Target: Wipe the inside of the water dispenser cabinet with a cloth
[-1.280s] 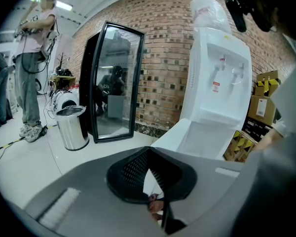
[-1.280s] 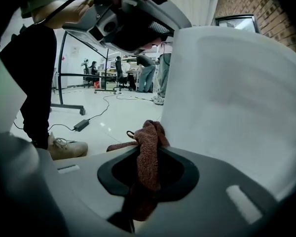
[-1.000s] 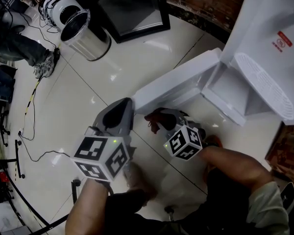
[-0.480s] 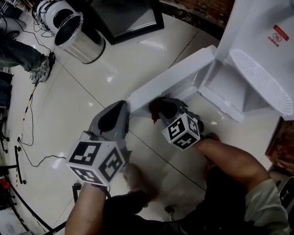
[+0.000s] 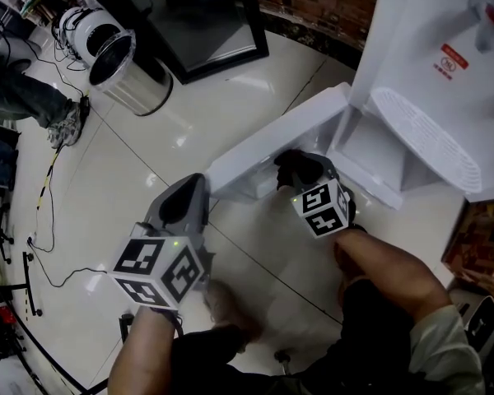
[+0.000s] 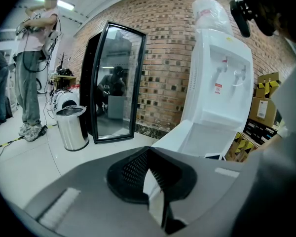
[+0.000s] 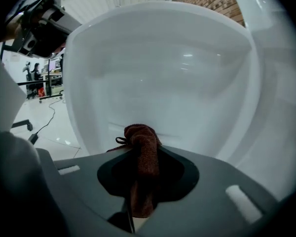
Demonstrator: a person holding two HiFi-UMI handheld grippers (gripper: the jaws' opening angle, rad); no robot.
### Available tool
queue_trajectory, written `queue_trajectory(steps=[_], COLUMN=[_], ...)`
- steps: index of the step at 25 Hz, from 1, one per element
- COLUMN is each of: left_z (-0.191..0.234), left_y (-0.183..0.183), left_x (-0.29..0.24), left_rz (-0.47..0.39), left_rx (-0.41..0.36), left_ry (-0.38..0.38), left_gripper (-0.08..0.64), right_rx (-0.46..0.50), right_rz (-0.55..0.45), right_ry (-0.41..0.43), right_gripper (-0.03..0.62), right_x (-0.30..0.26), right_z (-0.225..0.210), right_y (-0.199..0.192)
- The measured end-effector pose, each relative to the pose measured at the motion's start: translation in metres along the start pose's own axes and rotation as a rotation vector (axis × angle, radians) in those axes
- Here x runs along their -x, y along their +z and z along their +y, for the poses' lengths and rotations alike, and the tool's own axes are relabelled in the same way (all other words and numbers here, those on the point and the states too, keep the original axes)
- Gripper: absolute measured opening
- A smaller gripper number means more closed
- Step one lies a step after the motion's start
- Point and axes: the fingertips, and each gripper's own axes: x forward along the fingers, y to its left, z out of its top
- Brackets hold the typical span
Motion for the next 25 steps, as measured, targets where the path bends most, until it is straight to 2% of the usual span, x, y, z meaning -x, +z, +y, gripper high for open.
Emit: queue_trajectory(steps=[8,19,25], left_z=[0.004,0.002,0.001], left_y=[0.003,0.002,0.001], left_x=[-0.004,-0.006,-0.005], left_rz=[-0.013,-0.005,-0.007], left_rx=[0.021,-0.002,-0.003], left_ry=[0.016,0.02,0.02], left_gripper=[0.0,0.0,0.0], right_rx=[-0.167,-0.164,-0.243], right_rz=[-0.001,-0.023,0.019], right_ry=[-0.19,-0.282,-0.395], right_gripper=[0.086,0.087,0.084], right_x=[0.013,0.051,0.059], right_z=[-0.075,-0.102,-0.144], right_y=[-0.006,-0.009,-0.031])
